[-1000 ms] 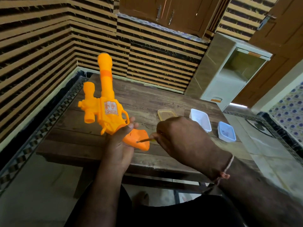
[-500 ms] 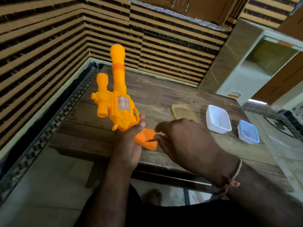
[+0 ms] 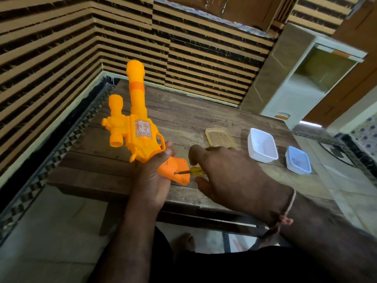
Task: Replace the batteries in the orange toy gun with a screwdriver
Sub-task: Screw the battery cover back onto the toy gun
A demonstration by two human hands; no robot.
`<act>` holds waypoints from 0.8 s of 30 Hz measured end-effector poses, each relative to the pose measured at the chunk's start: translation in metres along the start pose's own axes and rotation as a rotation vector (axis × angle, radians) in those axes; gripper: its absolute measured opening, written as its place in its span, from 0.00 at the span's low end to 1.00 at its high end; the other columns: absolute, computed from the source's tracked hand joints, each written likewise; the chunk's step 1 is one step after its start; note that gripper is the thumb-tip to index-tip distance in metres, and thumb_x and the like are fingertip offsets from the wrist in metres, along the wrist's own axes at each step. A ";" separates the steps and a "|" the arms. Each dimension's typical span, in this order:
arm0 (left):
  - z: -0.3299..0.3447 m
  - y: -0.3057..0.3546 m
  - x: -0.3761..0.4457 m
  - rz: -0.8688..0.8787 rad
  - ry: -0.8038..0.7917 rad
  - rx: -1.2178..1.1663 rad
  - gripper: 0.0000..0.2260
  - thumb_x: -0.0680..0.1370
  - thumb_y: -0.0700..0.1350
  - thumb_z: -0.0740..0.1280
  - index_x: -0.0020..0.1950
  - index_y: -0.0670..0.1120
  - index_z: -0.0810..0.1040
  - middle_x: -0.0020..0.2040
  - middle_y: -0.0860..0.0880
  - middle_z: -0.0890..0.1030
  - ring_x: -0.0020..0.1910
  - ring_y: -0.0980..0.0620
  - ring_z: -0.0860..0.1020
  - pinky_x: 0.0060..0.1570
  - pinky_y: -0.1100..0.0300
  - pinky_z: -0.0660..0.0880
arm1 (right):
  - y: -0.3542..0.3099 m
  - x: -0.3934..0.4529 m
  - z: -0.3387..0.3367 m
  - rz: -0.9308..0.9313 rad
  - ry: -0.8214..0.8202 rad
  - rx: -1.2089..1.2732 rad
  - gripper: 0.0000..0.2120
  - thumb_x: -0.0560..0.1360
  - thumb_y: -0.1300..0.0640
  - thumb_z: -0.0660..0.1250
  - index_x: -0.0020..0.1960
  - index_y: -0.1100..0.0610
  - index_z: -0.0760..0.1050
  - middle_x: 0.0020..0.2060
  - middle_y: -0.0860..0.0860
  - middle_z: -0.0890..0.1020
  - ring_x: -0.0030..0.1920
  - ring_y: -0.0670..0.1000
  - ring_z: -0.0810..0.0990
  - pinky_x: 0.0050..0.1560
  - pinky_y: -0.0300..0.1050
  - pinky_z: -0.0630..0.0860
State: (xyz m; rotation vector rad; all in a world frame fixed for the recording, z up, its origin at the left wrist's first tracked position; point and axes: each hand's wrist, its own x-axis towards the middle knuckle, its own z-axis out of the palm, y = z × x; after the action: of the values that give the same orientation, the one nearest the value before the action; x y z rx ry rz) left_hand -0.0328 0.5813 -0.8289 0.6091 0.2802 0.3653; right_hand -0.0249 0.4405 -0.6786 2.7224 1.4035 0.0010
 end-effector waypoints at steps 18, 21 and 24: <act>0.002 0.006 -0.004 -0.026 0.067 -0.030 0.30 0.65 0.42 0.72 0.67 0.42 0.74 0.54 0.49 0.83 0.52 0.53 0.82 0.45 0.52 0.79 | 0.000 0.009 -0.006 -0.043 -0.014 -0.085 0.11 0.81 0.46 0.57 0.49 0.51 0.71 0.42 0.48 0.74 0.43 0.53 0.78 0.38 0.45 0.69; 0.006 0.005 -0.005 -0.044 0.056 -0.027 0.32 0.63 0.43 0.74 0.66 0.41 0.74 0.54 0.48 0.81 0.54 0.51 0.80 0.43 0.52 0.79 | 0.002 0.009 -0.004 -0.036 0.018 -0.107 0.13 0.81 0.43 0.56 0.53 0.51 0.72 0.44 0.48 0.78 0.44 0.54 0.80 0.38 0.45 0.70; 0.006 0.005 -0.004 -0.036 0.058 -0.027 0.35 0.64 0.42 0.74 0.71 0.43 0.71 0.61 0.46 0.81 0.56 0.49 0.81 0.47 0.48 0.80 | 0.001 0.006 -0.003 -0.042 0.006 -0.043 0.11 0.77 0.48 0.61 0.58 0.50 0.68 0.47 0.49 0.80 0.43 0.54 0.79 0.37 0.45 0.71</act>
State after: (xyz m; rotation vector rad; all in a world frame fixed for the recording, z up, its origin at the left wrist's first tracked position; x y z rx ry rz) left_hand -0.0360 0.5804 -0.8208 0.5670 0.3403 0.3520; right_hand -0.0206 0.4450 -0.6755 2.6604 1.4447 0.0358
